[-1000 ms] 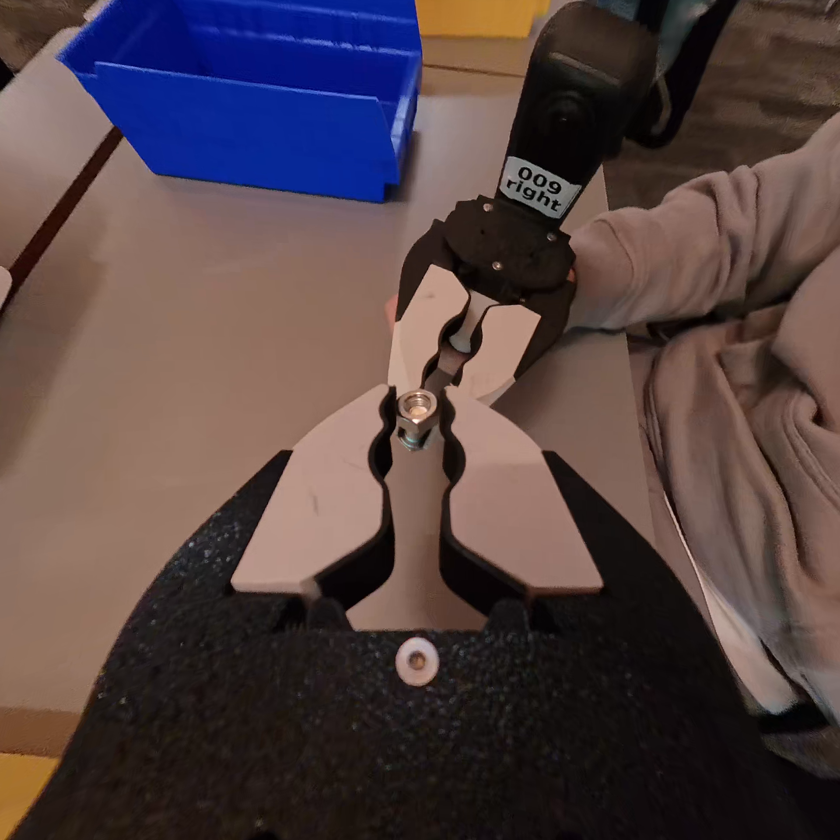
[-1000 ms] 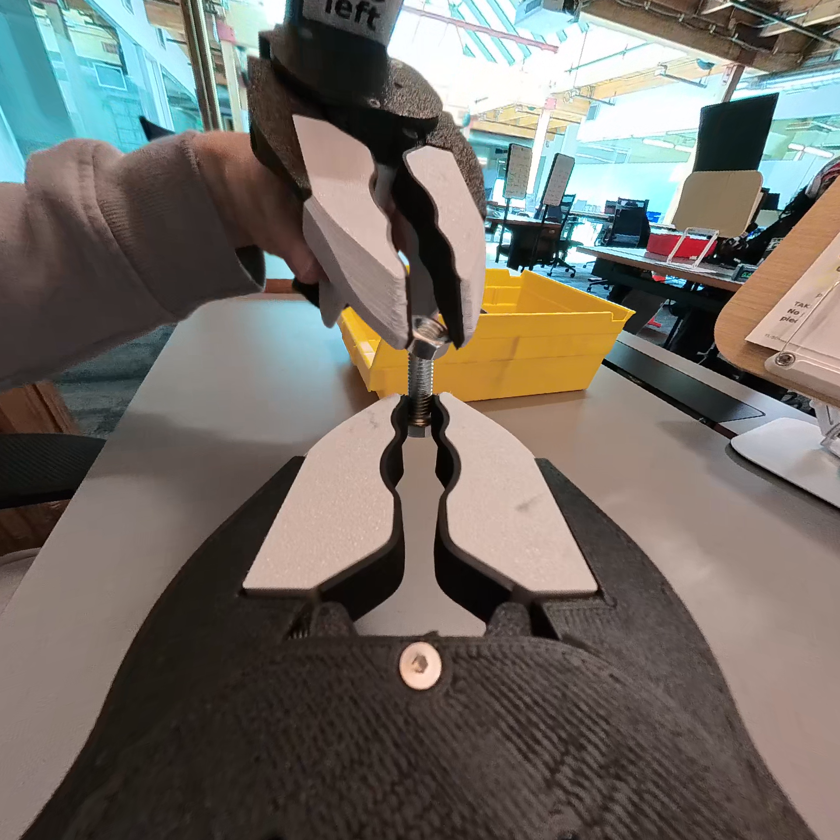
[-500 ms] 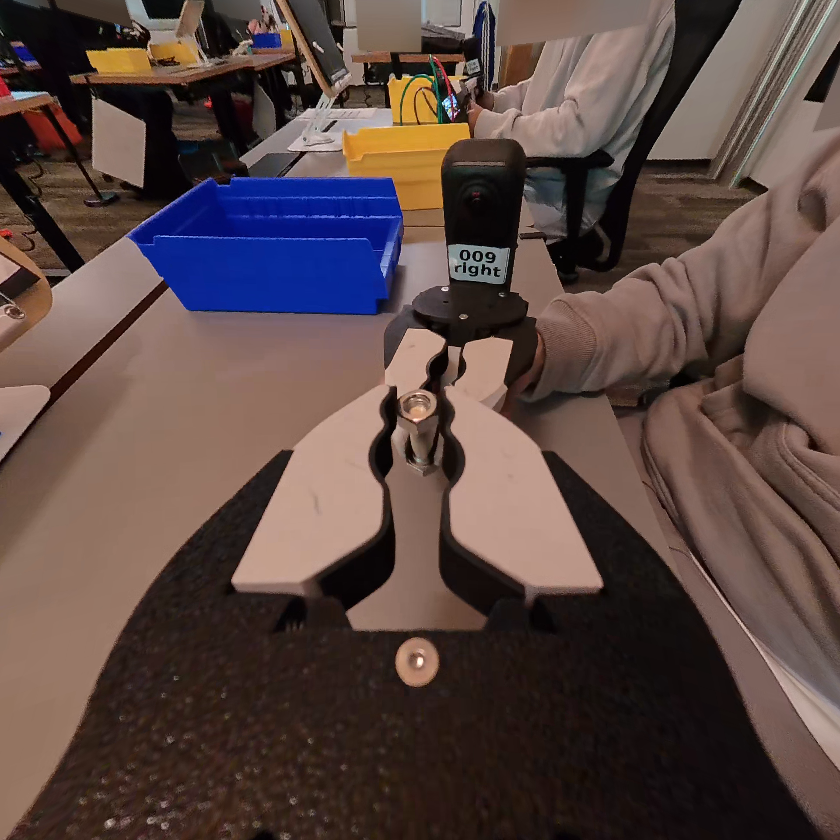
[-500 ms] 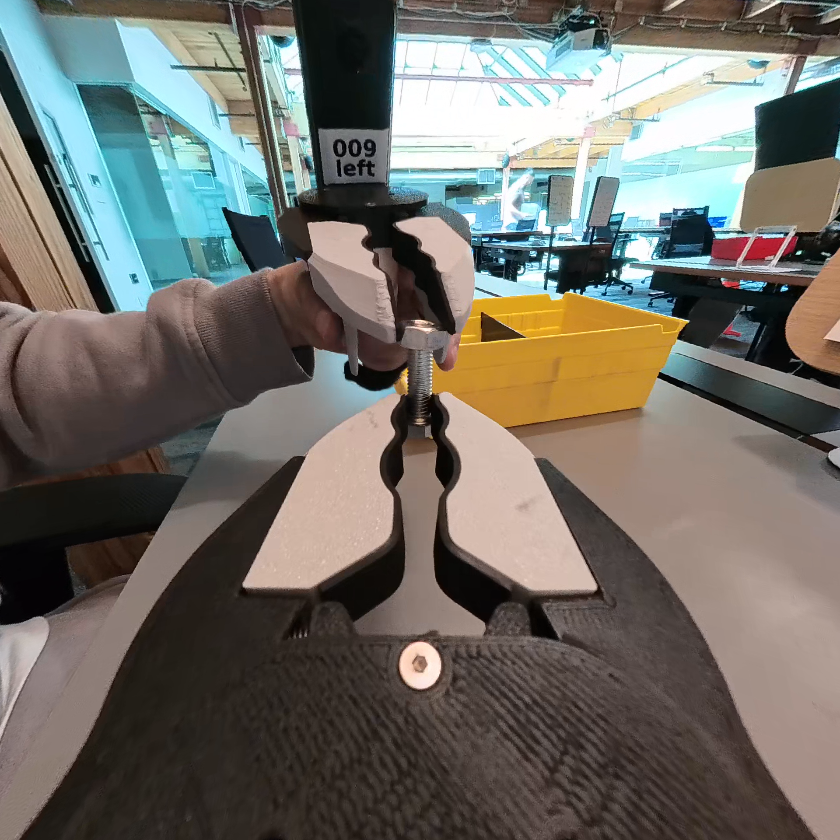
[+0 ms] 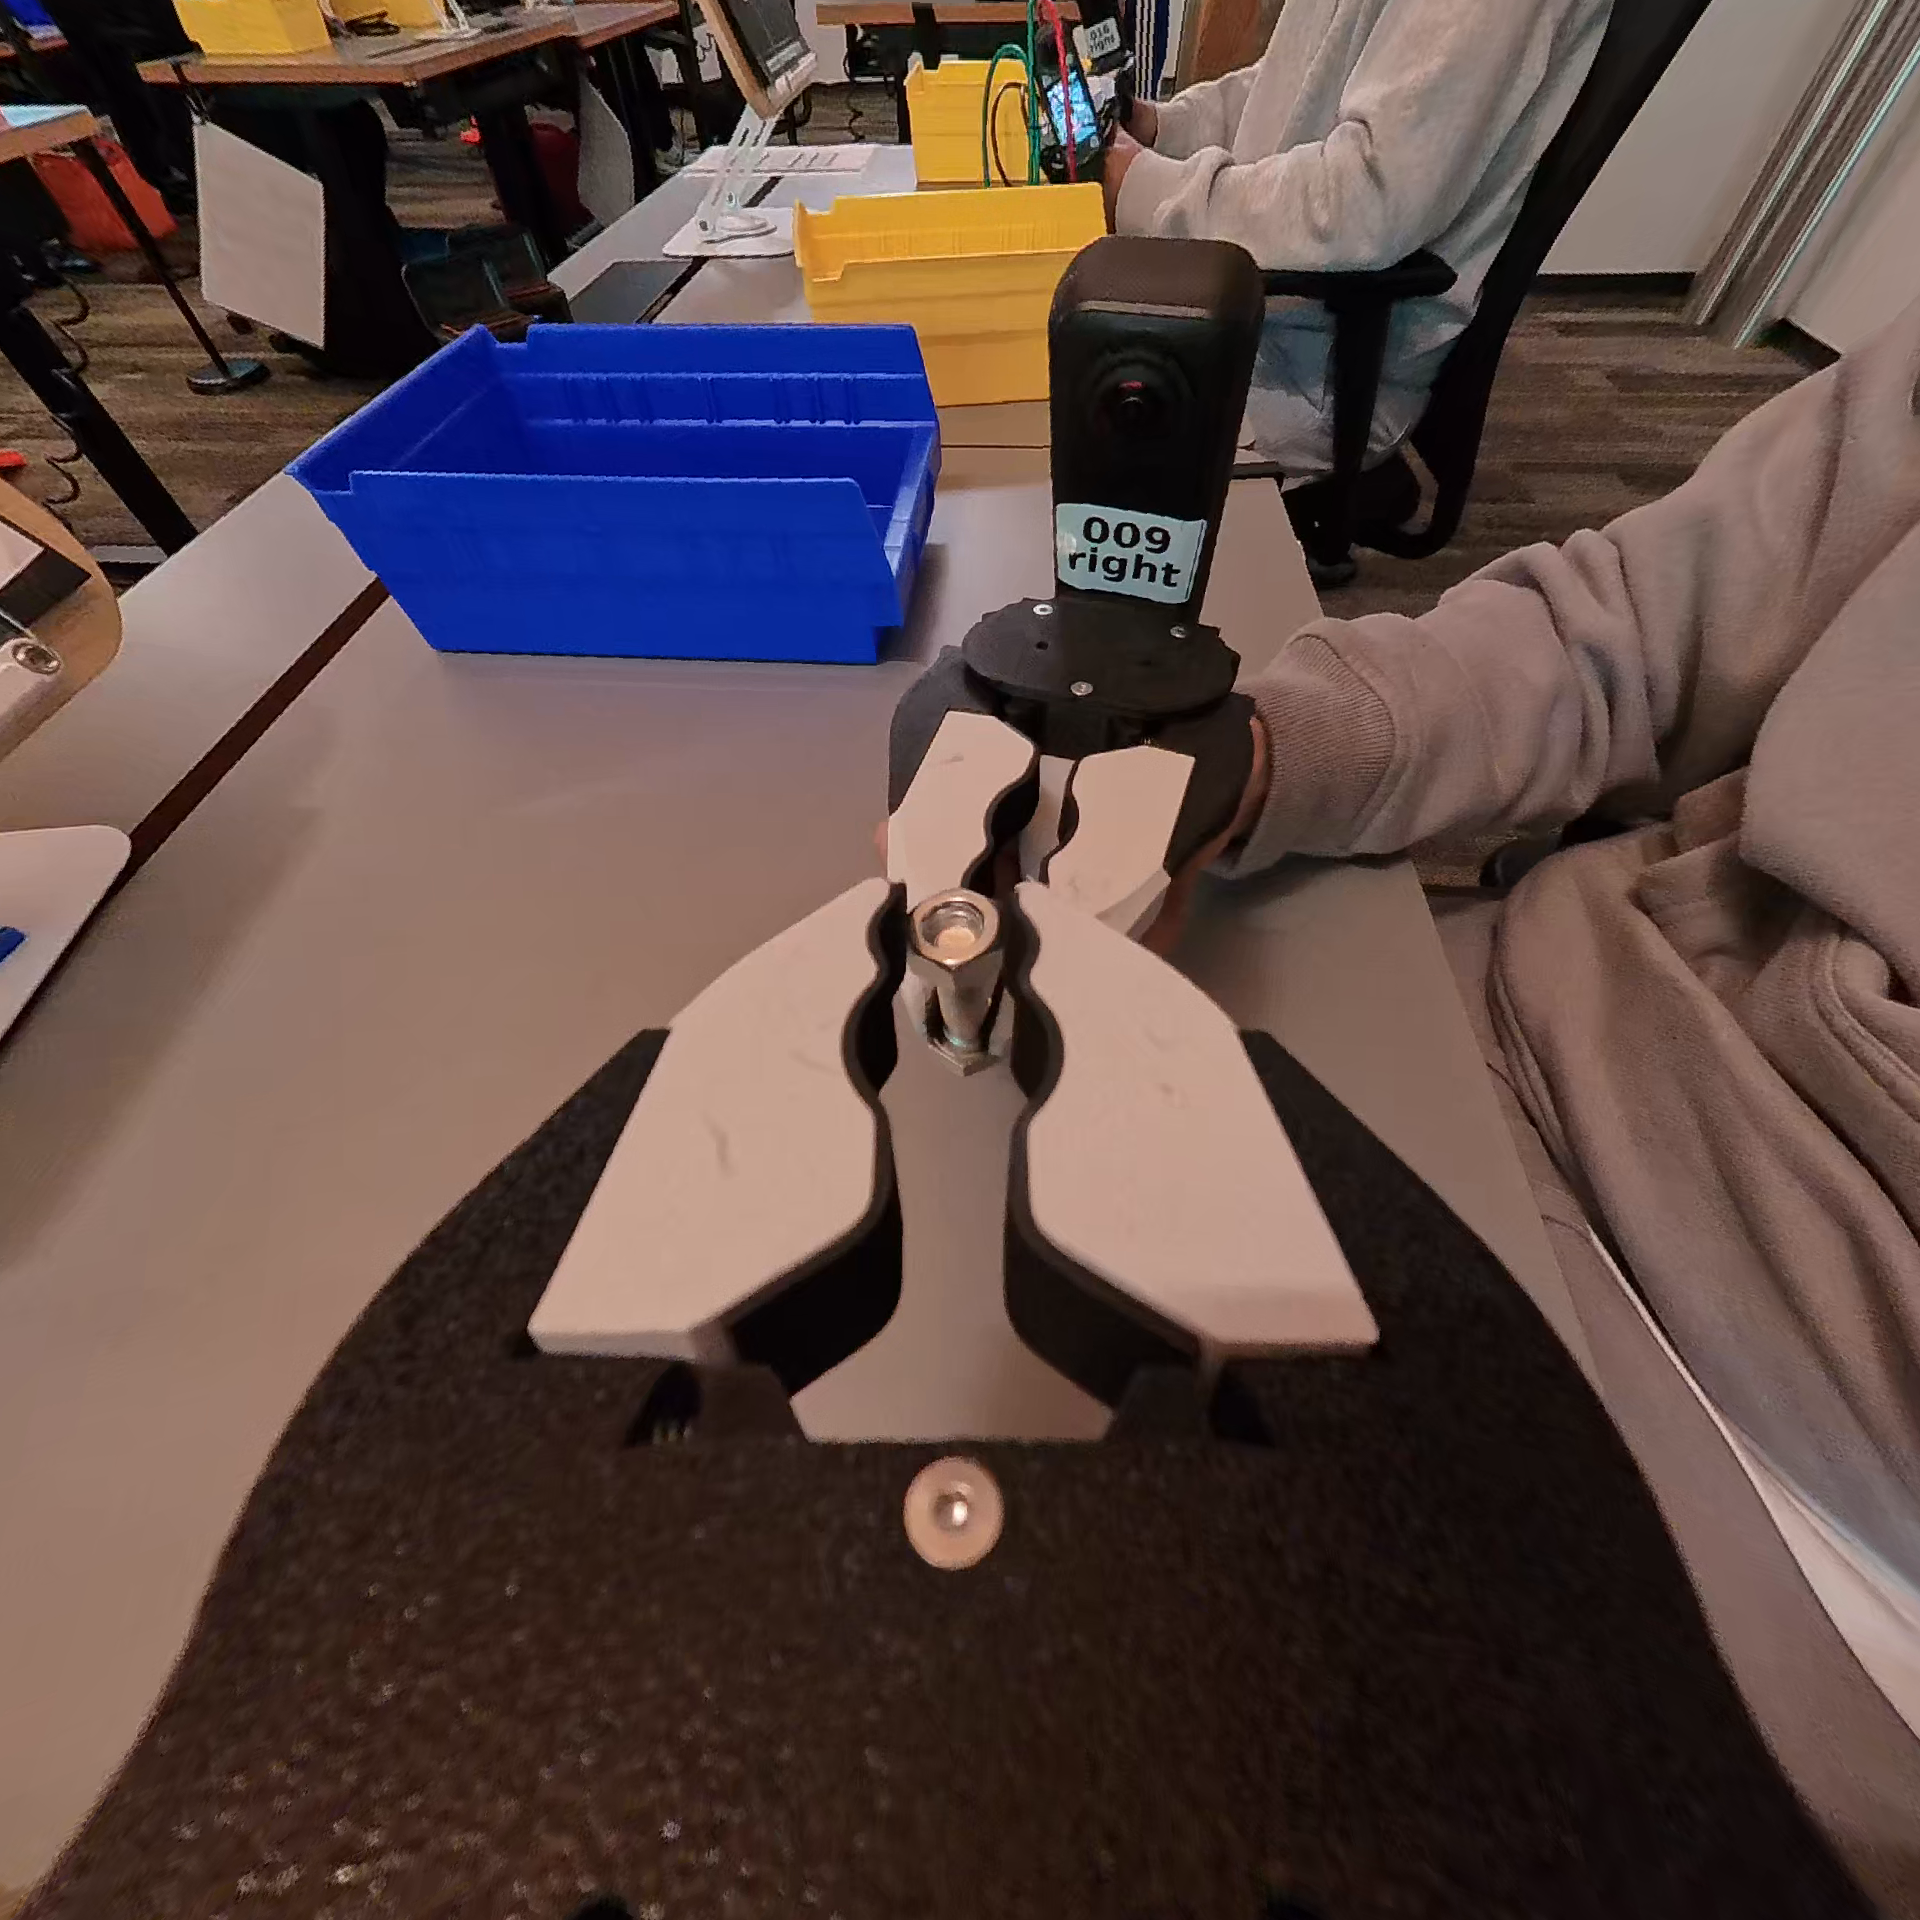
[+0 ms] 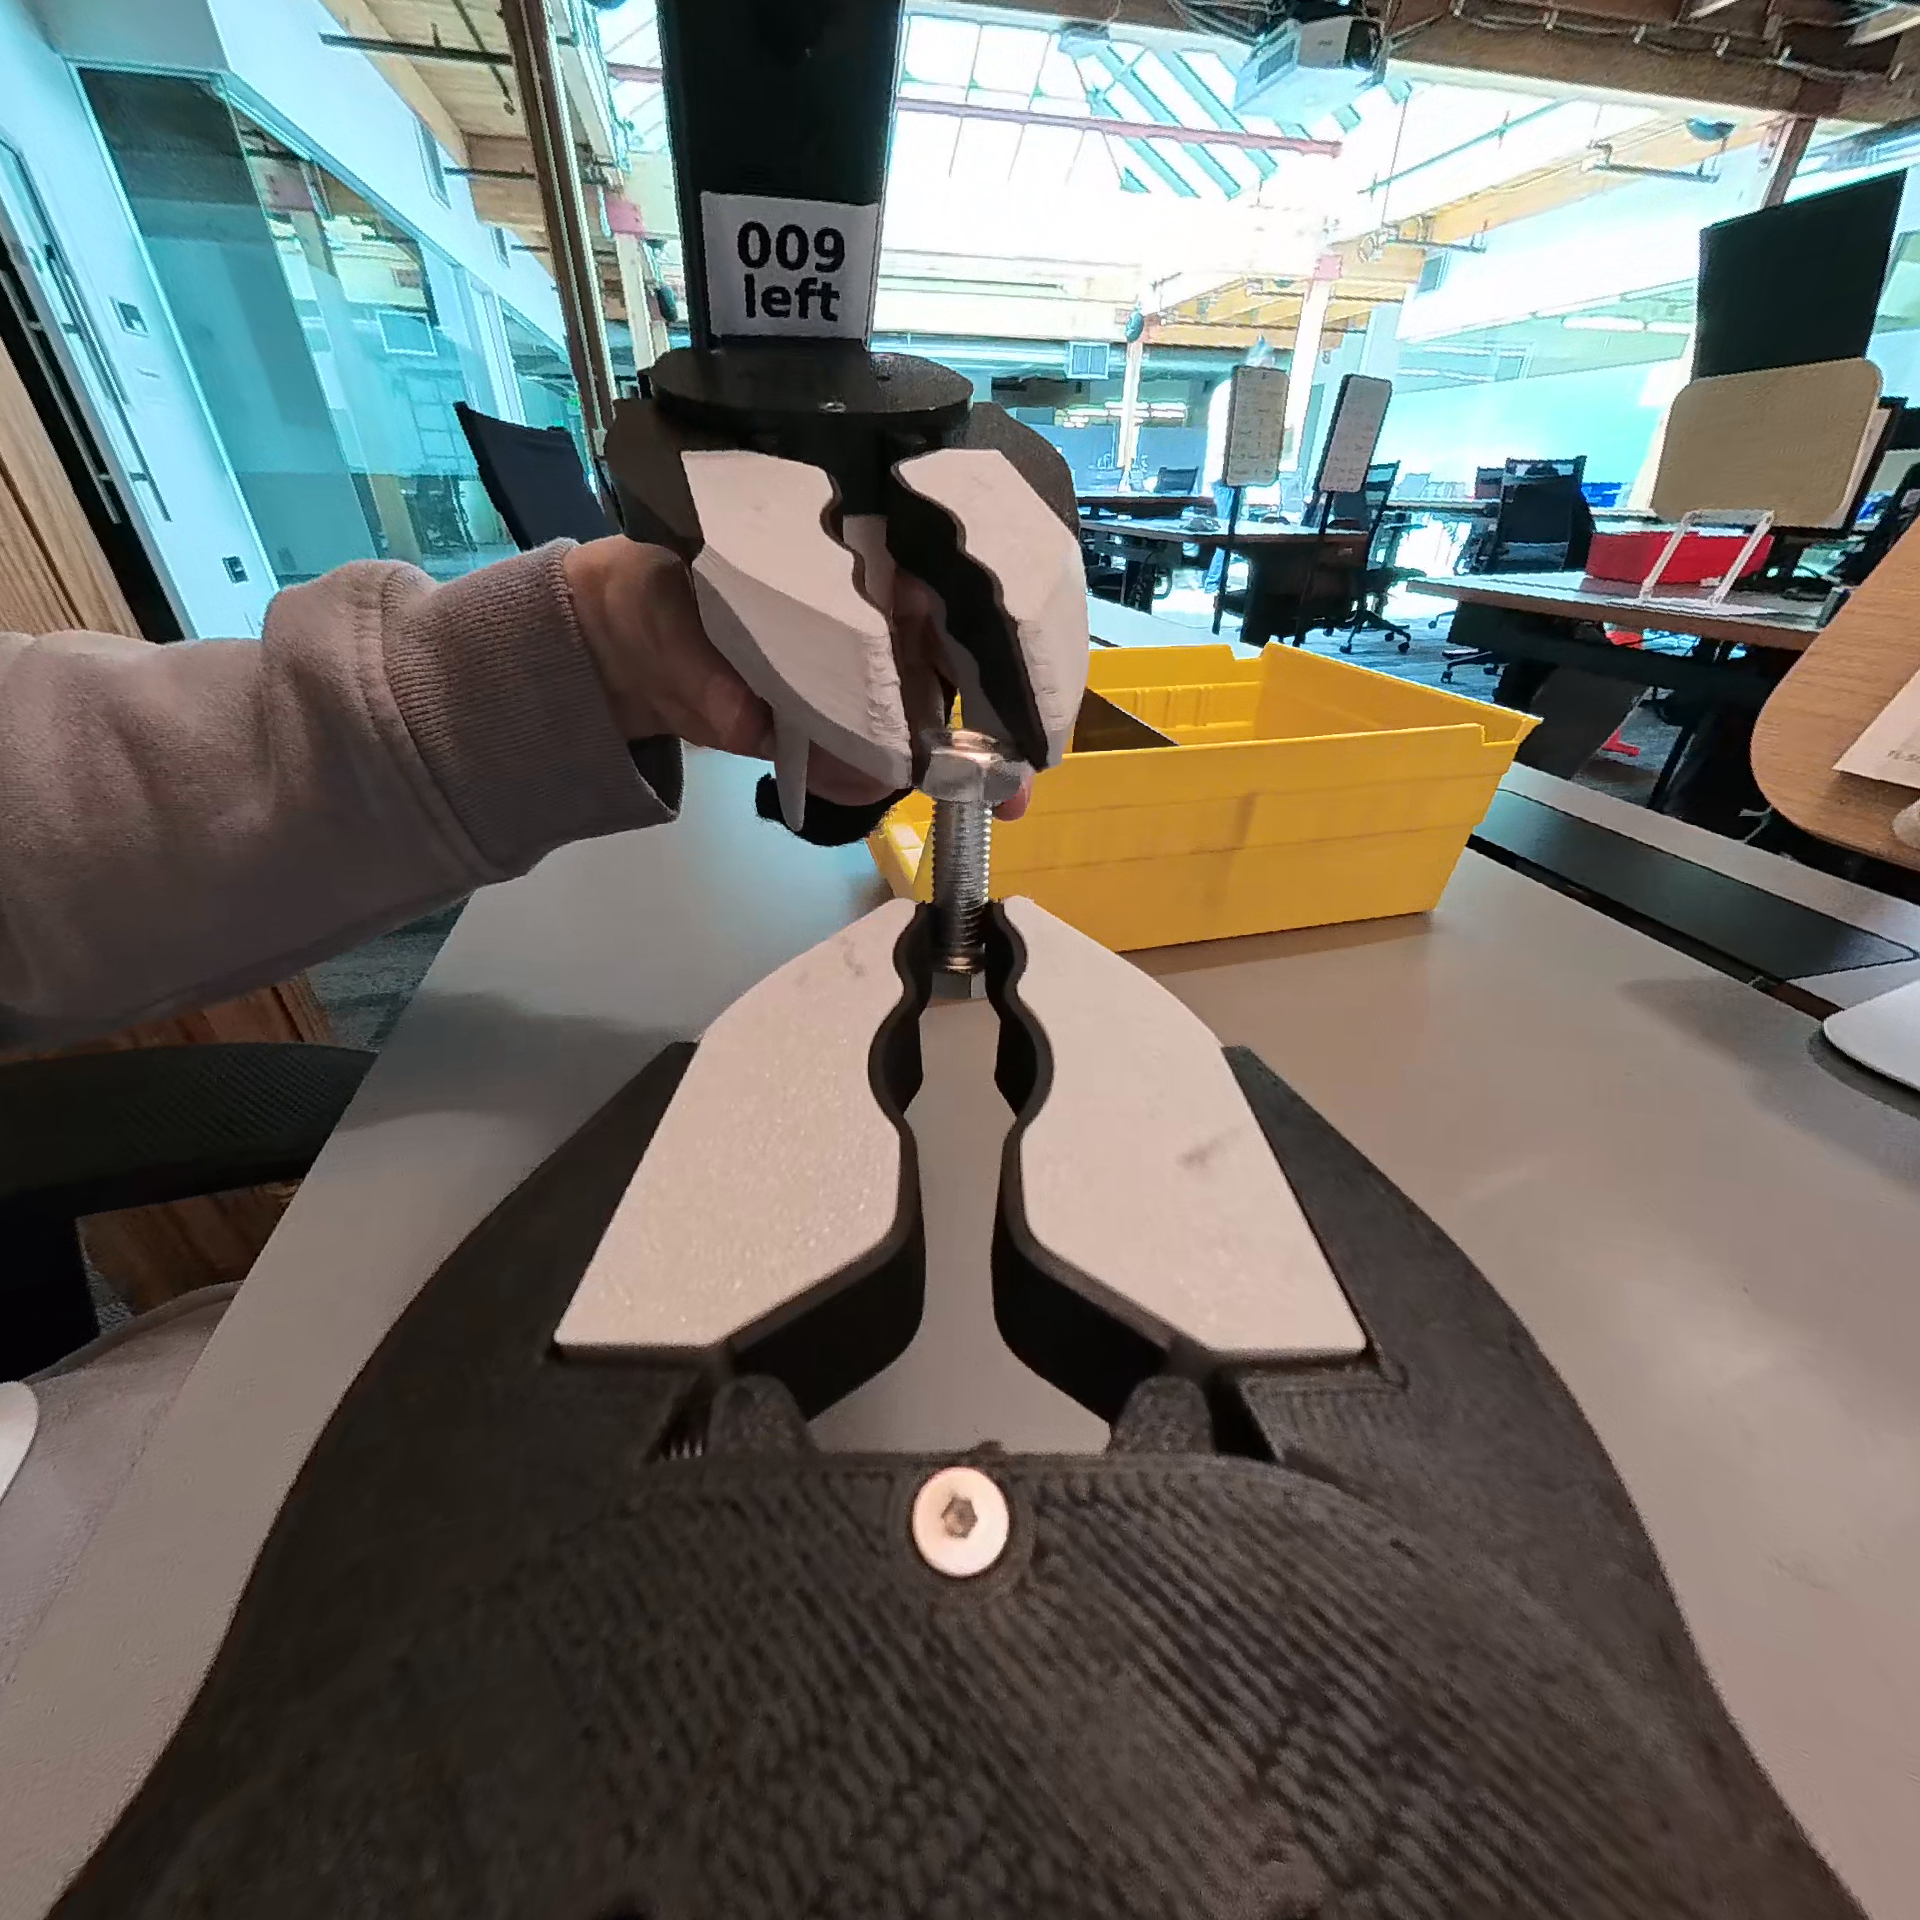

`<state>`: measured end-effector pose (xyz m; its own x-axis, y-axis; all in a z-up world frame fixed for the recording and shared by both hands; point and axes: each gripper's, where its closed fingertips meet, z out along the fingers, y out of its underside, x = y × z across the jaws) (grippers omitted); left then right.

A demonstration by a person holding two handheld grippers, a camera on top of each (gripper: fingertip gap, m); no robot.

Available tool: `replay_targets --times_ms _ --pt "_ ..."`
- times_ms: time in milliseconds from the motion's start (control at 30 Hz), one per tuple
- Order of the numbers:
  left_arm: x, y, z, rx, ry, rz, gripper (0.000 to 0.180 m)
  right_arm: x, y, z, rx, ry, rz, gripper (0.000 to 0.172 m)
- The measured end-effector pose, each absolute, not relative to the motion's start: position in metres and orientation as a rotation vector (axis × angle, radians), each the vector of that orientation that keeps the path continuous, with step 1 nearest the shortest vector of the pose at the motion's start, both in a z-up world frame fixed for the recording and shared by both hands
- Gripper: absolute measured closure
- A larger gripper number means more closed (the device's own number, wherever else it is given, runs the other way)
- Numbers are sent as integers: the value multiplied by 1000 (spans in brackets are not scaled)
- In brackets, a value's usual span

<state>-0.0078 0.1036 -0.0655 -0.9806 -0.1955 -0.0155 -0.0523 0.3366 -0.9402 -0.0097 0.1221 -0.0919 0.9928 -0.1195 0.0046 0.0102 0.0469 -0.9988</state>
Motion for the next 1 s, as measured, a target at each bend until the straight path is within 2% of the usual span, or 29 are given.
replay_targets --times_ms 433,767,1000 --pt "-9 105 -56 -236 2400 -1796 156 -9 122 -92 -1523 79 -139 163" --pt "-2 107 -67 -450 2187 -1788 150 -3 120 -91 -1530 67 -271 163" --pt "-6 98 -73 -490 2202 -1867 154 -4 121 -92 -1537 66 -264 163"
